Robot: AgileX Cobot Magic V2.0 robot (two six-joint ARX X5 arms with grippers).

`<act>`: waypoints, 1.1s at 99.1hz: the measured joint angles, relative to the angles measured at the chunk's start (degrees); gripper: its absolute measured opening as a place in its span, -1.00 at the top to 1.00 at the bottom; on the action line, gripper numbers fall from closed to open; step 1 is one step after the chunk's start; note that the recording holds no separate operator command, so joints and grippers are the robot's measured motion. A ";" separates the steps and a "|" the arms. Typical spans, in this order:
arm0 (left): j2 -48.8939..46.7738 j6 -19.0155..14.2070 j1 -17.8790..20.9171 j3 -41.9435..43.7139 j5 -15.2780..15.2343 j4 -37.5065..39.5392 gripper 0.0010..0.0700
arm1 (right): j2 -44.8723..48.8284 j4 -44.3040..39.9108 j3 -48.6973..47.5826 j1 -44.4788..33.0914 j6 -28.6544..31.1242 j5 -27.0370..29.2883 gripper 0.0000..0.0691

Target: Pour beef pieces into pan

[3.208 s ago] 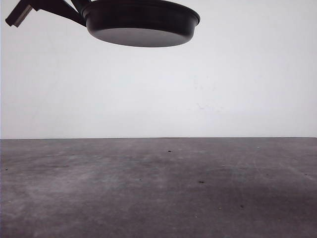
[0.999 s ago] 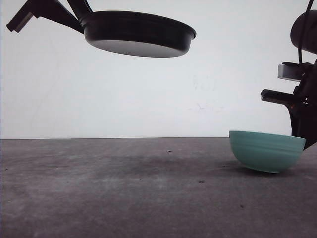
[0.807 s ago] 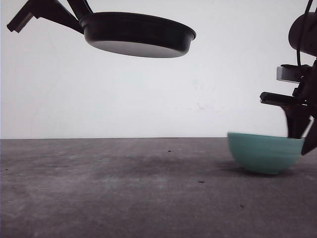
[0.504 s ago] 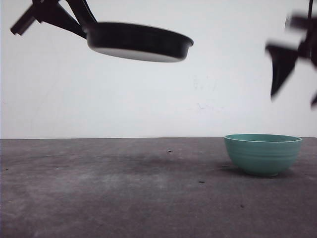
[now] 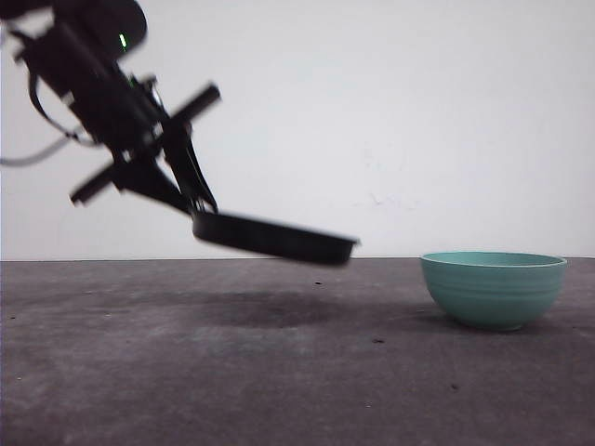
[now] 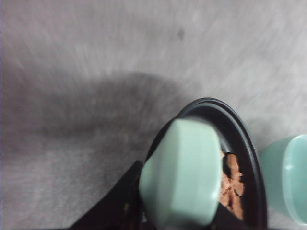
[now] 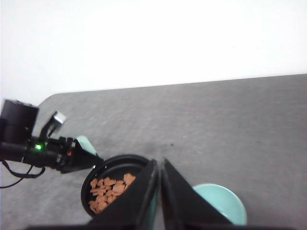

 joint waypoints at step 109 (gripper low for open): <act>-30.49 7.50 0.22 0.46 -19.56 -11.17 -0.51 | -5.92 -1.70 -0.02 0.00 -7.58 11.28 0.97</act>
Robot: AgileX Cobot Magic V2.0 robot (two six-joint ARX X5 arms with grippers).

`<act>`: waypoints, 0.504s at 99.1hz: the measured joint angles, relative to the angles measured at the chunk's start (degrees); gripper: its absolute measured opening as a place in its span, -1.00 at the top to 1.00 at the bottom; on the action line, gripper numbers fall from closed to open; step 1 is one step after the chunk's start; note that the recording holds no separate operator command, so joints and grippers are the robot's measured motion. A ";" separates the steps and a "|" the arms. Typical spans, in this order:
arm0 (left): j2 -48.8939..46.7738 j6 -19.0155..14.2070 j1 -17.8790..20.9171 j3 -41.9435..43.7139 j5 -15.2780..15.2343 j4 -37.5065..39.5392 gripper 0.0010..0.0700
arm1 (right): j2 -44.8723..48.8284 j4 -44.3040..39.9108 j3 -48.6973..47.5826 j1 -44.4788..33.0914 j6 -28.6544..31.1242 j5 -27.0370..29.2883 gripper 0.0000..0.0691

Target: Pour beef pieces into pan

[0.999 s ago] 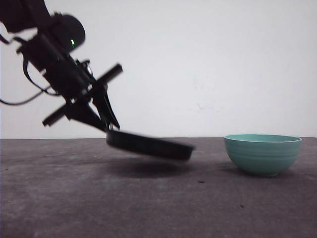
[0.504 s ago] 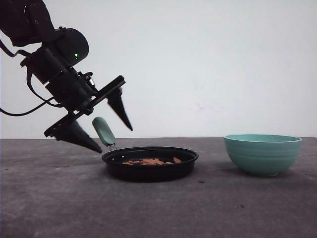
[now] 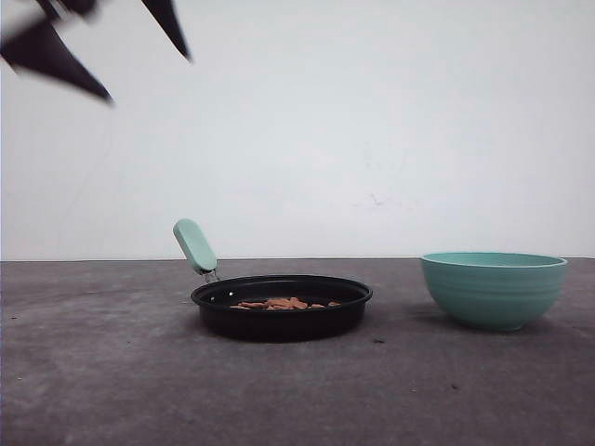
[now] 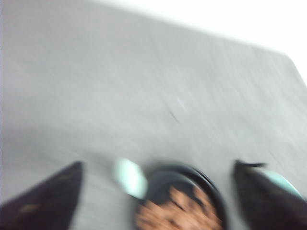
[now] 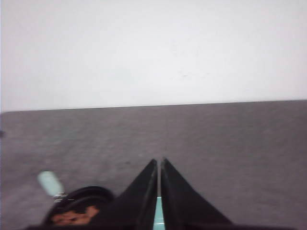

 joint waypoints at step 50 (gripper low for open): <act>-32.83 3.48 0.11 -15.50 -15.21 -4.96 0.97 | -0.02 1.95 -1.86 0.00 -12.81 0.74 0.97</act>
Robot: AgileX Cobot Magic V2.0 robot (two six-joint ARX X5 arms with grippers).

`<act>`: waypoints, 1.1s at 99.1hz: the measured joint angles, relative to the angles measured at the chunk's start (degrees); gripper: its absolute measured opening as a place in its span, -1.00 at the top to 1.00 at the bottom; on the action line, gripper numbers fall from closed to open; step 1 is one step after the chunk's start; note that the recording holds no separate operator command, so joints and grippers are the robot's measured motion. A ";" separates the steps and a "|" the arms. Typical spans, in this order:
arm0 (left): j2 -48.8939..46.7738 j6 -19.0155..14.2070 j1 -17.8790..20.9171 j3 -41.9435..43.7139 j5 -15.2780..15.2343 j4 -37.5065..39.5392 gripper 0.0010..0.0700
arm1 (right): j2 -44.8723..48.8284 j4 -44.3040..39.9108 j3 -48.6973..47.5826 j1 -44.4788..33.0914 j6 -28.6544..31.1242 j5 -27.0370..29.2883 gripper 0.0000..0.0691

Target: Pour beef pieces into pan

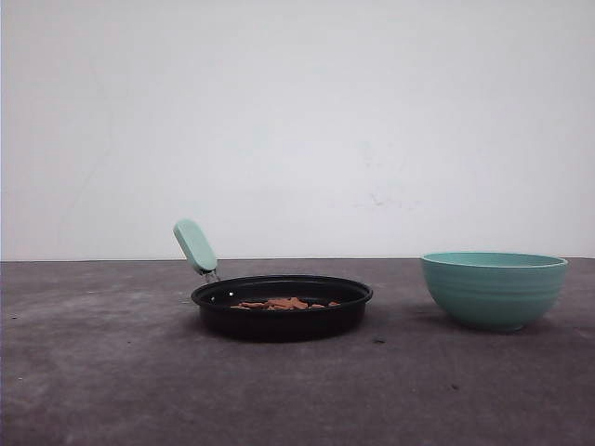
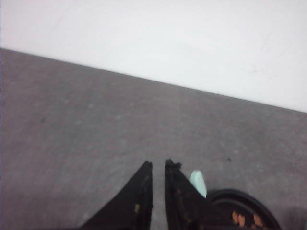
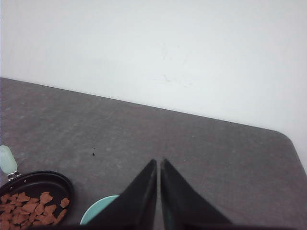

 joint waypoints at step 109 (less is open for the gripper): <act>-5.86 -0.02 0.00 0.00 -0.02 -1.95 0.97 | -11.19 10.80 -19.67 -1.81 2.27 8.94 0.97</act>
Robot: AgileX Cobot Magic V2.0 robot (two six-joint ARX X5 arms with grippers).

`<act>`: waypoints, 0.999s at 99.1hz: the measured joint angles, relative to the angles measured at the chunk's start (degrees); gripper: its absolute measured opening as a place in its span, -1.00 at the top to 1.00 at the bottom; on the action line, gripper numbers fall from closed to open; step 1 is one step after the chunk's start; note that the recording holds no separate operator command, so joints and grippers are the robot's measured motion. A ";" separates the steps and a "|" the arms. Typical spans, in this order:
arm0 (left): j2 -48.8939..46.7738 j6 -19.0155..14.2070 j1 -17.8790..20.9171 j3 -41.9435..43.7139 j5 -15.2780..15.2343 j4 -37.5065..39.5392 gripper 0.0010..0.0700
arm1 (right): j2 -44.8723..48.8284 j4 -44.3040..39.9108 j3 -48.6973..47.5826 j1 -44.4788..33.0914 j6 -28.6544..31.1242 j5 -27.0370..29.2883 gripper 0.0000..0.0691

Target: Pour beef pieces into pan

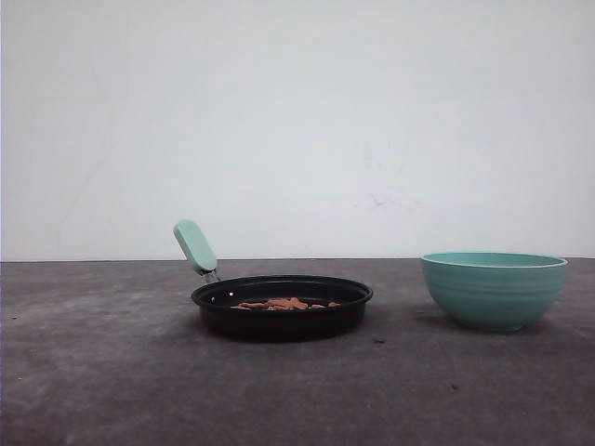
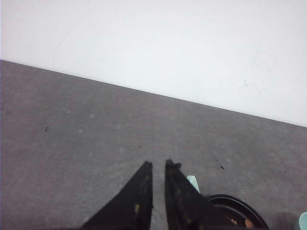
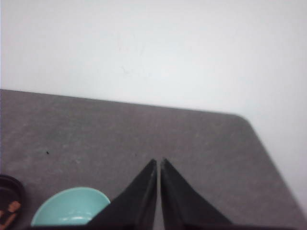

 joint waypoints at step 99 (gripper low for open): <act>-0.26 0.00 -0.04 0.00 0.02 0.02 0.97 | -16.72 15.80 -35.85 -5.81 7.21 -10.62 0.97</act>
